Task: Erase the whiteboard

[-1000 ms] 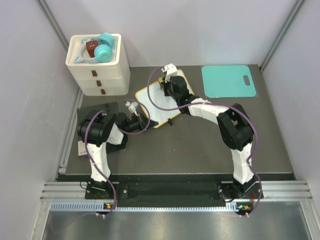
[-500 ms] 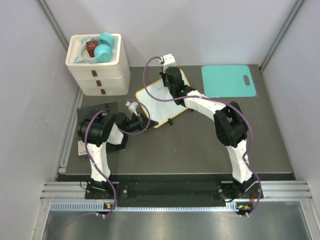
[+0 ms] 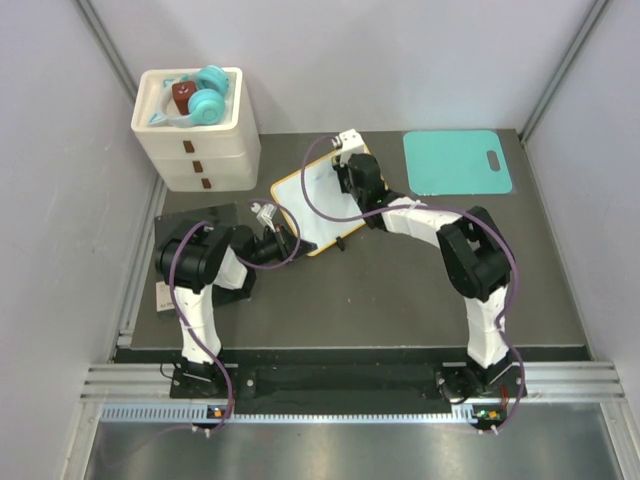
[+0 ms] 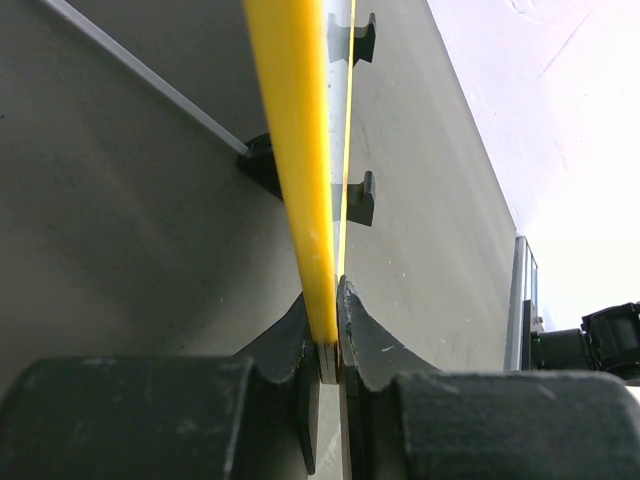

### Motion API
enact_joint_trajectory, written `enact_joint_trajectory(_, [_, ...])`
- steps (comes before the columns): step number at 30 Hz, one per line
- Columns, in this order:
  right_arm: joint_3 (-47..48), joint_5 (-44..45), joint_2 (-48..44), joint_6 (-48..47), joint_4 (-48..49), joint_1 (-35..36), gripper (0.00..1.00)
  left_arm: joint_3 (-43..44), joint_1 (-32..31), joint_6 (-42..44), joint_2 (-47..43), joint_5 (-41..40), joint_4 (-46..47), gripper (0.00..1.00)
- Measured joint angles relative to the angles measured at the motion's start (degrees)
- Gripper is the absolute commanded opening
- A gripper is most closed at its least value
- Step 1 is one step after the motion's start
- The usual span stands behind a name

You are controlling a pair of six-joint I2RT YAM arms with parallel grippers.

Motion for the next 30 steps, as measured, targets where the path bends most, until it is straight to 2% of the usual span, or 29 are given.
enact_joint_trajectory(3, [-2.75,-0.13,-1.33,0.0,0.72,0.87,0.0,0.0,0.0,0.02,0.0,0.0,0.0,0.0])
enact_joint_trajectory(7, [-1.95,0.28,-1.38,-0.2,-0.59,1.51,0.0,0.0,0.0,0.04,0.0,-0.04,-0.09,0.0])
enact_joint_trajectory(16, [13.92,1.42,5.4,-0.92,-7.02,1.81,0.0,0.0,0.0,0.17,0.0,-0.42,-0.02,0.0])
enact_joint_trajectory(20, [17.49,1.18,6.88,-0.9,-8.39,1.7,0.0,0.0,0.0,0.2,0.0,-0.39,0.0,0.0])
enact_joint_trajectory(24, [15.82,0.31,6.54,-0.76,-6.95,1.49,0.0,0.0,0.0,0.17,0.0,-0.35,-0.02,0.0])
enact_joint_trajectory(30, [2.6,-0.81,0.66,0.22,-2.21,1.57,0.0,0.0,0.0,0.15,0.0,-0.35,-0.11,0.0])
